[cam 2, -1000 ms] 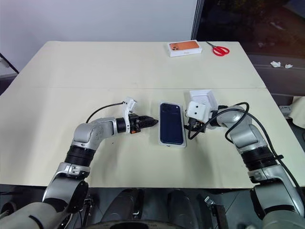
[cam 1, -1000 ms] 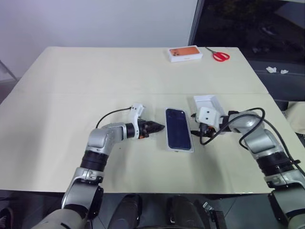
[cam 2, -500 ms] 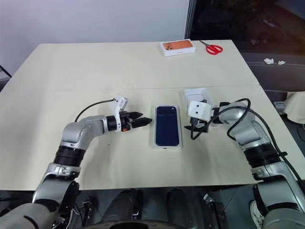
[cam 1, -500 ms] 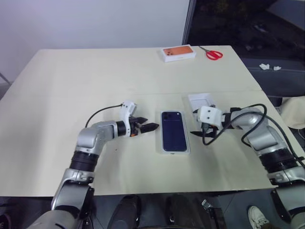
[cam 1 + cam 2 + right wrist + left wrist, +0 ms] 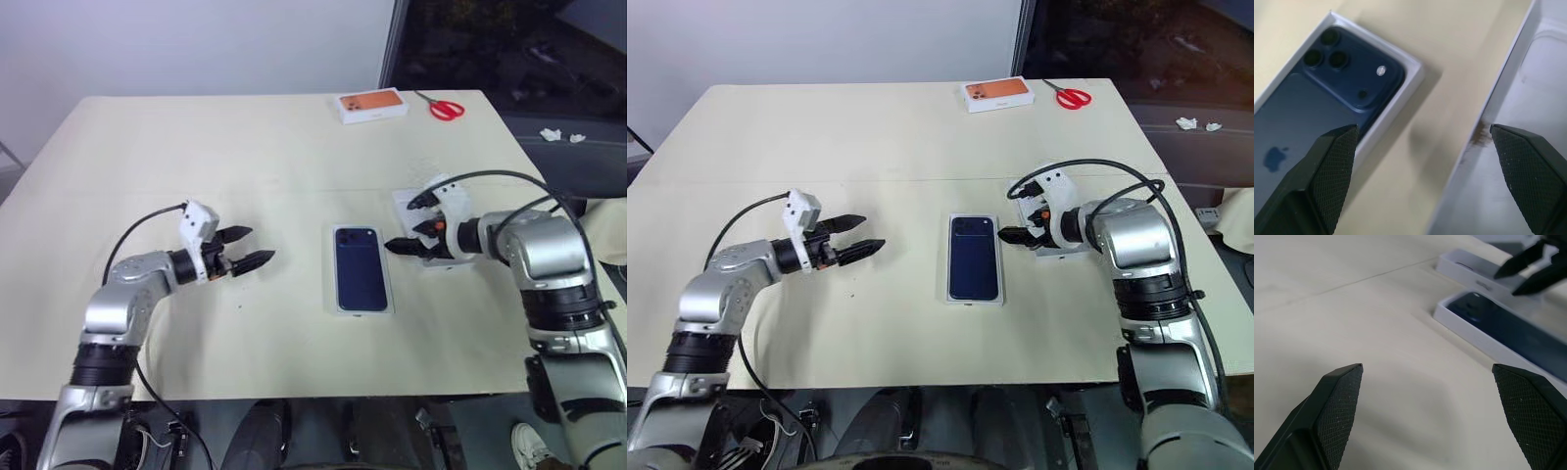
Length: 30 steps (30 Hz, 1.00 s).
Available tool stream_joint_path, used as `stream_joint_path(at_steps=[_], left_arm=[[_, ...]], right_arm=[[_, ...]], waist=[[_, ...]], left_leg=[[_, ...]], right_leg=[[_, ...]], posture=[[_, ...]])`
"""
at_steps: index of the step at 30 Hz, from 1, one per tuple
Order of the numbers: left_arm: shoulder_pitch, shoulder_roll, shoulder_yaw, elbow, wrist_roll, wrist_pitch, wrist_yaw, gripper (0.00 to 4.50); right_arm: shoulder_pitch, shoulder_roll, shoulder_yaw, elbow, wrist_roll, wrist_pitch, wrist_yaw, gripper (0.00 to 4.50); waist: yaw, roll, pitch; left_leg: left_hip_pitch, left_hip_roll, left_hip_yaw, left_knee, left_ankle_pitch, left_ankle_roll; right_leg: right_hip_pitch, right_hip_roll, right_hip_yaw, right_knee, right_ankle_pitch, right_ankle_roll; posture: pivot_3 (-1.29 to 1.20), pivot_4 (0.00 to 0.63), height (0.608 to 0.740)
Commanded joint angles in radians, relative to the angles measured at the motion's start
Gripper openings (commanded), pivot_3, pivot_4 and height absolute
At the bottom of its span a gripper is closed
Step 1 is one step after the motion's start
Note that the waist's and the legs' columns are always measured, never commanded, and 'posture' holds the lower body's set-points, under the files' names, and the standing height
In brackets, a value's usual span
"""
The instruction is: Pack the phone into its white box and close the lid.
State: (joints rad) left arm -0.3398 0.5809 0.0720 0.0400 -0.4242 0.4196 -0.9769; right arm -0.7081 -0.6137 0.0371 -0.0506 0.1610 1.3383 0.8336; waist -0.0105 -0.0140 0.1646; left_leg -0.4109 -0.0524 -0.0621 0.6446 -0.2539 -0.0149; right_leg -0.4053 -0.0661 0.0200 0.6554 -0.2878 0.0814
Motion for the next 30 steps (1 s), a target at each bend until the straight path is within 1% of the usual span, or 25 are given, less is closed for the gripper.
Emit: stream_joint_path(at_steps=[1, 3, 5, 9, 14, 19, 21, 23, 24, 25, 26, 27, 28, 29, 30], left_arm=[[0.039, 0.049, 0.031, -0.026, 0.004, -0.109, -0.072, 4.47], [0.067, 0.056, 0.055, -0.057, -0.041, -0.112, -0.097, 4.47], [0.098, 0.063, 0.067, -0.084, -0.055, -0.126, -0.114, 4.47], [0.13, 0.039, 0.068, -0.13, -0.067, -0.127, -0.089, 4.47], [0.141, -0.008, 0.049, -0.175, -0.075, -0.104, -0.032, 4.47], [0.147, -0.025, 0.032, -0.186, -0.072, -0.099, -0.011, 4.47], [0.148, -0.031, 0.031, -0.189, -0.07, -0.1, 0.0, 4.47], [0.15, -0.033, 0.032, -0.192, -0.07, -0.102, 0.004, 4.5], [0.151, -0.035, 0.032, -0.194, -0.072, -0.098, 0.009, 4.5], [0.151, -0.035, 0.031, -0.195, -0.071, -0.099, 0.014, 4.5], [0.152, -0.036, 0.03, -0.196, -0.07, -0.099, 0.017, 4.5], [0.152, -0.036, 0.029, -0.197, -0.07, -0.099, 0.02, 4.5], [0.152, -0.036, 0.028, -0.197, -0.07, -0.1, 0.021, 4.5], [0.151, -0.037, 0.027, -0.197, -0.07, -0.1, 0.024, 4.5], [0.151, -0.037, 0.026, -0.197, -0.071, -0.101, 0.026, 4.5]], right_arm=[[-0.024, -0.011, 0.005, -0.049, 0.02, 0.104, -0.066, 4.5], [-0.045, -0.024, 0.017, -0.027, 0.012, 0.132, -0.107, 4.5], [-0.068, -0.022, 0.011, -0.015, 0.024, 0.186, -0.134, 4.5], [-0.102, -0.041, 0.037, -0.009, 0.061, 0.271, -0.167, 4.5], [-0.13, -0.046, 0.064, 0.032, 0.112, 0.276, -0.221, 4.5], [-0.123, -0.049, 0.095, 0.041, 0.184, 0.276, -0.282, 4.5], [-0.126, -0.036, 0.088, 0.052, 0.196, 0.276, -0.317, 4.5], [-0.127, -0.027, 0.08, 0.056, 0.208, 0.276, -0.349, 3.97], [-0.127, -0.028, 0.083, 0.052, 0.217, 0.276, -0.358, 3.61], [-0.124, -0.028, 0.084, 0.046, 0.228, 0.276, -0.368, 3.16], [-0.122, -0.029, 0.088, 0.039, 0.234, 0.276, -0.377, 2.57], [-0.12, -0.028, 0.089, 0.039, 0.241, 0.276, -0.386, 2.1], [-0.119, -0.027, 0.088, 0.04, 0.248, 0.276, -0.394, 1.54], [-0.12, -0.025, 0.088, 0.042, 0.247, 0.276, -0.403, 1.1], [-0.121, -0.022, 0.086, 0.042, 0.245, 0.276, -0.414, 0.52]], waist=[[-0.001, 0.0, 0.0], [0.0, 0.0, 0.0], [-0.002, 0.0, 0.0], [-0.003, 0.001, 0.001], [-0.003, 0.001, 0.001], [-0.004, 0.001, 0.001], [-0.003, 0.001, 0.001], [-0.004, 0.001, 0.001], [-0.004, 0.001, 0.001], [-0.003, 0.001, 0.001], [-0.003, 0.001, 0.001], [-0.003, 0.001, 0.001], [-0.004, 0.001, 0.001], [-0.004, 0.001, 0.001], [-0.003, 0.001, 0.001]], left_leg=[[0.0, 0.0, 0.0, -0.001, 0.0, 0.0], [0.0, 0.0, 0.0, 0.0, 0.0, 0.0], [0.0, 0.0, 0.001, 0.0, 0.0, 0.001], [0.0, 0.0, 0.001, -0.001, 0.0, 0.001], [0.0, 0.0, 0.001, 0.0, 0.0, 0.001], [0.0, 0.0, 0.001, 0.0, 0.0, 0.001], [0.0, 0.0, 0.001, 0.0, 0.0, 0.001], [0.0, 0.0, 0.001, 0.0, 0.0, 0.001], [0.0, 0.0, 0.001, 0.0, 0.0, 0.001], [0.0, 0.0, 0.001, 0.0, -0.001, 0.001], [0.0, 0.0, 0.001, 0.0, -0.001, 0.001], [0.0, 0.0, 0.001, 0.0, -0.001, 0.001], [0.0, 0.0, 0.001, 0.0, -0.001, 0.001], [0.0, 0.0, 0.001, 0.0, -0.001, 0.001], [0.0, 0.0, 0.001, 0.0, -0.001, 0.002]], right_leg=[[0.0, 0.0, 0.0, 0.0, 0.0, 0.0], [0.0, -0.001, 0.0, 0.0, 0.0, 0.0], [0.0, -0.001, 0.0, 0.0, 0.0, 0.0], [-0.001, -0.001, 0.001, 0.0, 0.0, 0.0], [0.0, -0.001, 0.001, 0.0, 0.0, 0.0], [0.0, 0.0, 0.0, 0.0, 0.0, 0.0], [0.0, 0.0, 0.0, 0.0, 0.0, 0.0], [0.0, 0.0, 0.0, 0.0, 0.0, 0.0], [0.0, 0.0, 0.0, 0.0, 0.0, 0.0], [0.0, 0.0, 0.0, 0.0, 0.0, 0.0], [0.0, 0.0, 0.0, 0.0, 0.0, 0.0], [0.0, 0.0, 0.0, 0.0, 0.0, 0.0], [0.0, 0.0, 0.0, 0.0, 0.0, 0.0], [0.0, 0.0, 0.0, 0.0, 0.0, 0.0], [0.0, 0.0, 0.0, 0.0, 0.0, 0.0]], posture=[[0.0, 0.15, 0.74], [0.0, 0.15, 0.74], [0.0, 0.15, 0.74], [0.0, 0.15, 0.74], [0.0, 0.15, 0.74], [0.0, 0.15, 0.74], [0.0, 0.15, 0.74], [0.0, 0.15, 0.74], [0.0, 0.15, 0.74], [0.0, 0.15, 0.74], [0.0, 0.15, 0.74], [0.0, 0.15, 0.74], [0.0, 0.15, 0.74], [0.0, 0.15, 0.74], [0.0, 0.15, 0.74]])
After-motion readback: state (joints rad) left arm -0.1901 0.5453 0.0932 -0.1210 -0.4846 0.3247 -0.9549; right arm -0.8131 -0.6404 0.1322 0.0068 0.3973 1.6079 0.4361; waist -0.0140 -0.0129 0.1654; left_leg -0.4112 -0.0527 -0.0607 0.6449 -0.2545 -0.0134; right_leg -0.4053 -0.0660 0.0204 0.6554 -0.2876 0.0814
